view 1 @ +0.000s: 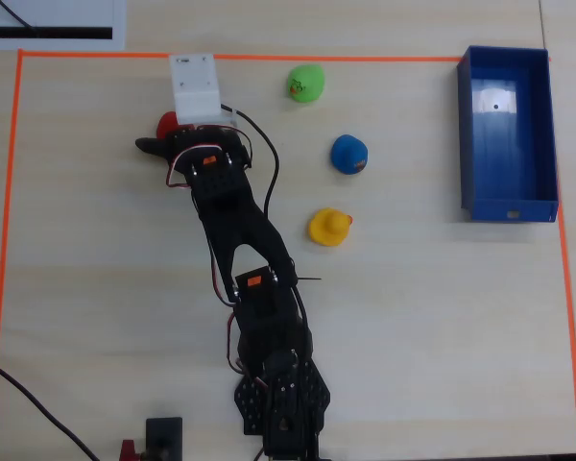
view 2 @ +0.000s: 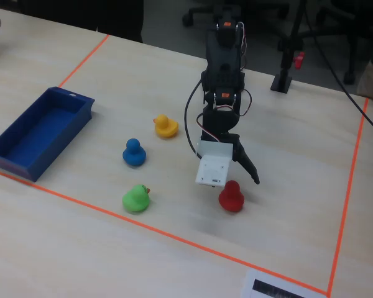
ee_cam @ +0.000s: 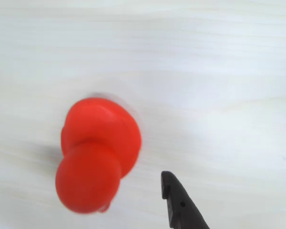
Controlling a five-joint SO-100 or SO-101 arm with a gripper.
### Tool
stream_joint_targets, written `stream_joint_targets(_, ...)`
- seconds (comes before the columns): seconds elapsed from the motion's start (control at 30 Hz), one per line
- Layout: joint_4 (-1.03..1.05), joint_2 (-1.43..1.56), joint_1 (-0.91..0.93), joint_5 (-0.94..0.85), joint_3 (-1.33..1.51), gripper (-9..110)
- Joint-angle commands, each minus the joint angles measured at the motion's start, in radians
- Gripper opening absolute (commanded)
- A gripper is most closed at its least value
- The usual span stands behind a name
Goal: Grasp red duck and put it into box.
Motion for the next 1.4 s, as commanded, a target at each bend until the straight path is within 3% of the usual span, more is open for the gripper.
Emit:
stream_joint_targets(0.0, -0.015, -0.014, -0.009, 0.008, -0.087, 50)
stream_joint_targets(0.67, 0.020, -0.187, 0.029, 0.028, -0.225, 48)
stream_joint_targets(0.97, 0.035, -0.236, 0.041, -0.035, -0.250, 36)
stream_joint_targets(1.27, 0.100, -0.163, 0.037, -0.034, -0.166, 34)
stream_joint_targets(1.37, 0.121, -0.152, 0.043, -0.040, -0.161, 29)
